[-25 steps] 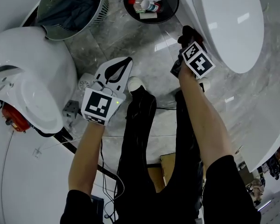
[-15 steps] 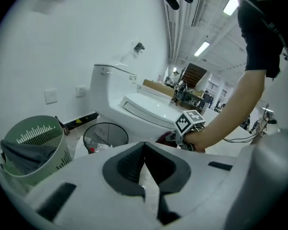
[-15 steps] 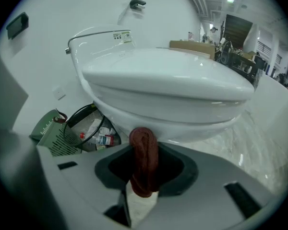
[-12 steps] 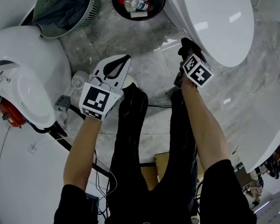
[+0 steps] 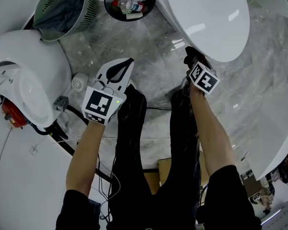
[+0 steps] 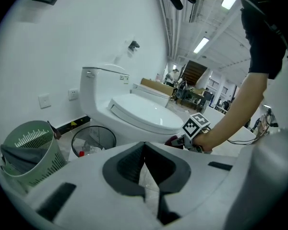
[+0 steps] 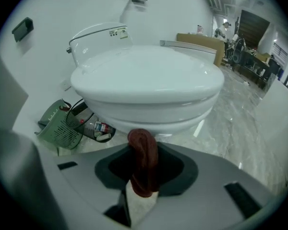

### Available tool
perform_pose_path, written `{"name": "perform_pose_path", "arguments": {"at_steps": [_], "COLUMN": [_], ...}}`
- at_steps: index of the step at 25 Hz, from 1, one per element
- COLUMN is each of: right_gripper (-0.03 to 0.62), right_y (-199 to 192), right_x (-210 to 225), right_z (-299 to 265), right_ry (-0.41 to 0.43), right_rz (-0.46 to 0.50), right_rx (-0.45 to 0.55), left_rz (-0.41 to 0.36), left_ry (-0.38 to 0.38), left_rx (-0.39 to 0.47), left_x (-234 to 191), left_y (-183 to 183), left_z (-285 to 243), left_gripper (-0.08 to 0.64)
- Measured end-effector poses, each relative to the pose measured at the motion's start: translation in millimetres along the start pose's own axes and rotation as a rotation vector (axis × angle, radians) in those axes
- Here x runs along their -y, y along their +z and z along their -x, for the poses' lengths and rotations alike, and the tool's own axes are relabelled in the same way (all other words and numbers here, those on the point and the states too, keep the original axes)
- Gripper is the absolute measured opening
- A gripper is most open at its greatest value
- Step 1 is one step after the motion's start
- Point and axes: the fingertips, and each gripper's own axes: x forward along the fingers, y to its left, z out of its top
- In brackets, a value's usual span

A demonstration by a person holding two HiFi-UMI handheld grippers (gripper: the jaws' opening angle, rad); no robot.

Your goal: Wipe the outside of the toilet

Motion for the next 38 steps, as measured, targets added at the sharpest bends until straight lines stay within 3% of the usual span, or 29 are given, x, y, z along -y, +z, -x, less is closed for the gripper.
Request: {"name": "perform_pose_path", "arguments": {"at_steps": [7,9,13,17,19,29,32,38], "right_gripper": [0.109,0.109,0.109,0.109,0.109,0.112,0.112,0.114], "right_y": [6.8,15.8,33.0,49.1,56.4,96.9,106.2,156.9], "right_x": [73.7,94.2,114.2,143.7,152.8,219.2,227.9,212.3], "right_z": [6.2,6.4,5.9,10.7,17.5,118.8,163.8,248.3], "right_ry": [-0.021,-0.004,0.07,0.066,0.065,0.16,0.191,0.269], "right_rz": [-0.007,-0.005,0.099,0.053,0.075,0.334,0.338,0.336], "right_rx": [-0.033,-0.038,-0.031,0.006,-0.004,-0.055,-0.039,0.006], "left_rz": [0.013,0.014,0.013,-0.008,-0.007,0.104,0.131,0.068], "left_ry": [0.007,0.006,0.006,0.006,0.021,0.178,0.171,0.183], "left_rx": [-0.01,-0.014,-0.015,-0.017,-0.014,0.045,0.014,0.039], "left_x": [37.5,49.7,71.2,93.2,101.3,169.1,196.3,232.4], "left_y": [12.9,18.5,33.3,48.5,61.7,166.6,195.1,279.5], "left_z": [-18.7,-26.1,-42.8,-61.0,-65.3,-61.4,-56.0,-30.1], "left_gripper": [0.0,0.0,0.0,0.0,0.0,0.0,0.0,0.0]}}
